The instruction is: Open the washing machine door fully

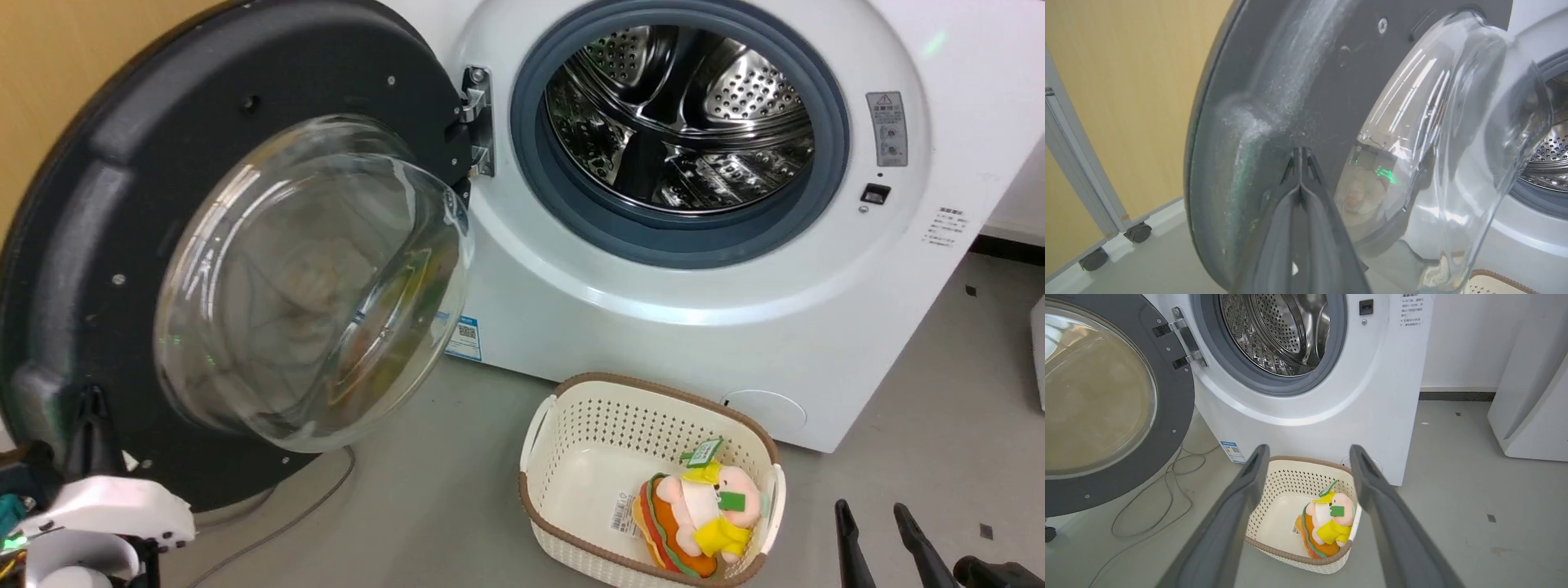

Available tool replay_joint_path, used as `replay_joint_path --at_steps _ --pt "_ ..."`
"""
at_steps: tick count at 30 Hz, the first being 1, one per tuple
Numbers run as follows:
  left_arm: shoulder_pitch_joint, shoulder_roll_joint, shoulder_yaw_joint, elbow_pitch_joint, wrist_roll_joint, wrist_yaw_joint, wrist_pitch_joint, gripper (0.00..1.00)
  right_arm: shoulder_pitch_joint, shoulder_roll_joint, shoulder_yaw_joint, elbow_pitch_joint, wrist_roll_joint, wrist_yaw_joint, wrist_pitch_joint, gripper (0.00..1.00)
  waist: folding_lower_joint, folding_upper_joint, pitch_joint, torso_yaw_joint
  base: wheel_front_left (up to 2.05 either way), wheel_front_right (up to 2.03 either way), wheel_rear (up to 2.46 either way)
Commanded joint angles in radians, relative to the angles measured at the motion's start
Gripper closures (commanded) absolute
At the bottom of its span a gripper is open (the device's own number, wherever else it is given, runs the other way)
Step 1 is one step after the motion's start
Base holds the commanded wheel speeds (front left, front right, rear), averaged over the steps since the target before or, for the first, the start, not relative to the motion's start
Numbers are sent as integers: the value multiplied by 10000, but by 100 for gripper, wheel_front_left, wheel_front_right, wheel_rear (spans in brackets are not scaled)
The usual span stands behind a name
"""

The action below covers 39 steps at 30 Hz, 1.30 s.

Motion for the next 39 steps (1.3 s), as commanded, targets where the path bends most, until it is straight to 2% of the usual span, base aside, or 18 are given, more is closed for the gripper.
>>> replay_joint_path --at_steps 1,5,9,17,18,19,20,21,22,33,39 --pt "-128 32 31 86 19 -29 -76 100 -152 26 14 7 67 8 -3 0 0 0 -1 -26 0 0 0" --pt "-185 -57 159 463 125 -145 -115 100 -156 26 10 49 89 8 -31 0 0 0 5 -153 0 0 0" --pt "298 -397 445 75 366 -42 -125 100 -156 26 25 117 132 8 -79 0 0 0 -50 -273 0 0 0" --pt "2355 -1703 670 -1720 850 299 -128 100 -230 26 178 242 95 8 -191 0 0 0 -259 -597 0 0 0" --pt "2596 -1877 605 -1874 859 296 -128 97 -236 26 189 248 85 8 -202 0 0 0 -289 -636 0 0 0" --pt "2804 -2007 499 -2023 936 292 -128 73 -240 26 191 245 58 8 -212 0 0 0 -306 -669 0 0 0" --pt "2985 -2134 355 -2146 997 256 -128 36 -245 26 201 244 32 8 -217 0 0 0 -327 -701 0 0 0" --pt "3129 -2256 189 -2245 1051 210 -128 7 -249 26 206 243 13 8 -221 0 0 0 -350 -728 0 0 0" --pt "3233 -2323 5 -2301 1127 134 -128 0 -252 26 212 235 -6 8 -224 0 0 0 -372 -757 0 0 0" --pt "2614 -2606 -1747 -1735 2269 -705 -129 0 -358 26 339 -129 -697 8 -123 0 0 0 -519 -1432 0 0 0" --pt "1913 -2587 -2254 -1206 2765 -925 -129 0 -277 26 473 -595 -1299 8 127 0 0 0 -542 -2037 0 0 0"
